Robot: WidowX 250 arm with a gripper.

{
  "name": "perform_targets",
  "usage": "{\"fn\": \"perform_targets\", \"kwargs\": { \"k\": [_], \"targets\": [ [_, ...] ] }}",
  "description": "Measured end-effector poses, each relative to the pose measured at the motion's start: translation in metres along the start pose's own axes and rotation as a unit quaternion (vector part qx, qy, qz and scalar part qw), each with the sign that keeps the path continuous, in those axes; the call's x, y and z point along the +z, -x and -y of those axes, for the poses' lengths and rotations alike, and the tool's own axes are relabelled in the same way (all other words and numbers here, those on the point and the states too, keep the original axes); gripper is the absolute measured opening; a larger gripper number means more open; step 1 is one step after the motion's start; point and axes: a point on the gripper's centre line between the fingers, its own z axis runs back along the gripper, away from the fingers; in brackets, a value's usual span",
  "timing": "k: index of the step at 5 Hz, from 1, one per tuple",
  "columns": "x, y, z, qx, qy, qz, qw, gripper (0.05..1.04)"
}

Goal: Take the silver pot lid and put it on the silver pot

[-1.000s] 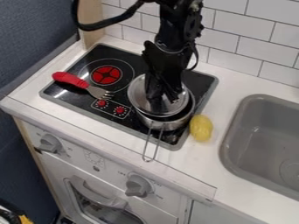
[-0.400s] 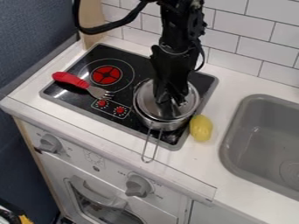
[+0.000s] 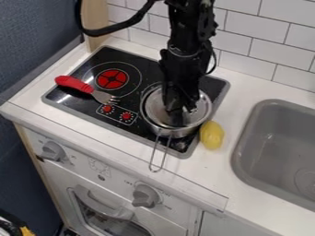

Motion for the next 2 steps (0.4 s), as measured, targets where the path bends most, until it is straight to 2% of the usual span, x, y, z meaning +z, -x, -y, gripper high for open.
{"fn": "perform_targets", "kwargs": {
  "k": [1, 2],
  "targets": [
    [0.0043, -0.0028, -0.004, 0.007, -0.003, 0.004, 1.0, 0.449],
    [0.006, -0.0044, -0.0064, 0.016, -0.007, 0.006, 0.9998, 0.763]
  ]
}}
